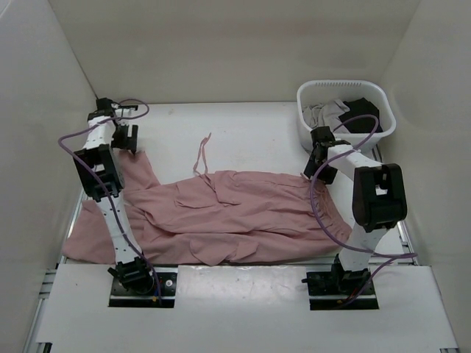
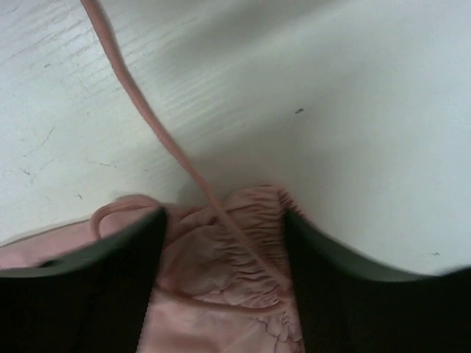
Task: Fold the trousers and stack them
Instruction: Flatten the trousers out, then fold the trousers
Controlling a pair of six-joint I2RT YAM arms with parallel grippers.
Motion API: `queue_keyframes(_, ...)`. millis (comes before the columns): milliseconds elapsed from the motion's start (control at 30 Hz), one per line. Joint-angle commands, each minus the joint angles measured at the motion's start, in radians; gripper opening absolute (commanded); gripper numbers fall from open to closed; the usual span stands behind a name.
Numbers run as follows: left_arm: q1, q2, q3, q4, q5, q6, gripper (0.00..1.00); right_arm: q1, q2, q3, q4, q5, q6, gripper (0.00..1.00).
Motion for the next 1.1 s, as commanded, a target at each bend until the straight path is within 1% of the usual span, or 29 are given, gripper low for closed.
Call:
queue_keyframes(0, 0.025, -0.136, -0.018, 0.009, -0.03, -0.03, 1.0, 0.011, 0.057, -0.007, 0.025, -0.04, 0.024, 0.59)
queue_keyframes(67, 0.025, -0.179, -0.036, 0.009, -0.021, -0.04, 1.0, 0.011, 0.086, 0.003, 0.004, -0.04, 0.024, 0.47)
queue_keyframes(100, 0.034, -0.193, -0.05, 0.009, 0.005, -0.052, 1.0, 0.011, 0.097, 0.027, -0.005, -0.04, 0.024, 0.4)
queue_keyframes(133, 0.034, -0.208, -0.067, 0.009, 0.021, -0.053, 1.0, 0.011, 0.097, 0.036, -0.025, -0.04, 0.024, 0.26)
queue_keyframes(167, 0.034, -0.236, -0.078, 0.009, 0.036, -0.053, 1.0, 0.011, 0.114, 0.047, -0.036, -0.03, 0.024, 0.18)
queue_keyframes(200, 0.034, -0.245, -0.09, 0.009, 0.048, -0.053, 1.0, 0.02, 0.128, 0.077, -0.048, -0.029, 0.015, 0.08)
queue_keyframes(267, 0.045, -0.254, -0.125, 0.009, 0.077, -0.053, 1.0, 0.029, 0.142, 0.113, -0.088, 0.003, -0.002, 0.01)
queue_keyframes(300, 0.063, -0.254, -0.139, 0.009, 0.1, -0.062, 1.0, 0.029, 0.142, 0.13, -0.099, 0.003, -0.016, 0.0)
queue_keyframes(333, 0.077, -0.254, -0.153, 0.0, 0.16, -0.062, 1.0, 0.029, 0.142, 0.144, -0.108, 0.016, -0.026, 0.0)
queue_keyframes(467, 0.137, -0.227, -0.223, -0.029, 0.251, -0.049, 1.0, 0.029, 0.117, 0.165, -0.12, 0.027, -0.026, 0.0)
queue_keyframes(533, 0.137, -0.215, -0.233, -0.038, 0.282, -0.02, 1.0, 0.039, 0.093, 0.165, -0.12, 0.036, -0.037, 0.0)
queue_keyframes(600, 0.137, -0.193, -0.256, -0.038, 0.282, -0.011, 1.0, 0.039, 0.083, 0.165, -0.142, 0.049, -0.046, 0.0)
queue_keyframes(667, 0.146, -0.184, -0.256, -0.024, 0.282, -0.001, 1.0, 0.039, 0.073, 0.165, -0.142, 0.049, -0.046, 0.0)
queue_keyframes(700, 0.155, -0.155, -0.256, -0.011, 0.306, 0.0, 1.0, 0.039, 0.073, 0.165, -0.142, 0.059, -0.046, 0.0)
queue_keyframes(733, 0.155, -0.143, -0.256, -0.011, 0.321, 0.0, 0.96, 0.039, 0.064, 0.165, -0.142, 0.06, -0.046, 0.0)
queue_keyframes(767, 0.155, -0.132, -0.241, -0.011, 0.349, 0.0, 0.79, 0.039, 0.063, 0.165, -0.142, 0.06, -0.046, 0.0)
queue_keyframes(800, 0.155, -0.12, -0.219, -0.011, 0.361, 0.0, 0.67, 0.039, 0.054, 0.165, -0.142, 0.06, -0.046, 0.0)
queue_keyframes(833, 0.155, -0.11, -0.21, -0.011, 0.377, 0.0, 0.53, 0.039, 0.045, 0.165, -0.142, 0.06, -0.046, 0.0)
queue_keyframes(867, 0.155, -0.098, -0.201, -0.011, 0.4, 0.0, 0.14, 0.039, 0.045, 0.176, -0.142, 0.07, -0.056, 0.0)
queue_keyframes(967, 0.165, -0.121, -0.162, -0.011, 0.418, 0.0, 0.14, 0.039, -0.012, 0.203, -0.124, 0.083, -0.068, 0.0)
queue_keyframes(1067, 0.189, -0.177, -0.083, -0.02, 0.339, 0.023, 0.14, 0.039, -0.093, 0.239, -0.071, 0.093, -0.088, 0.0)
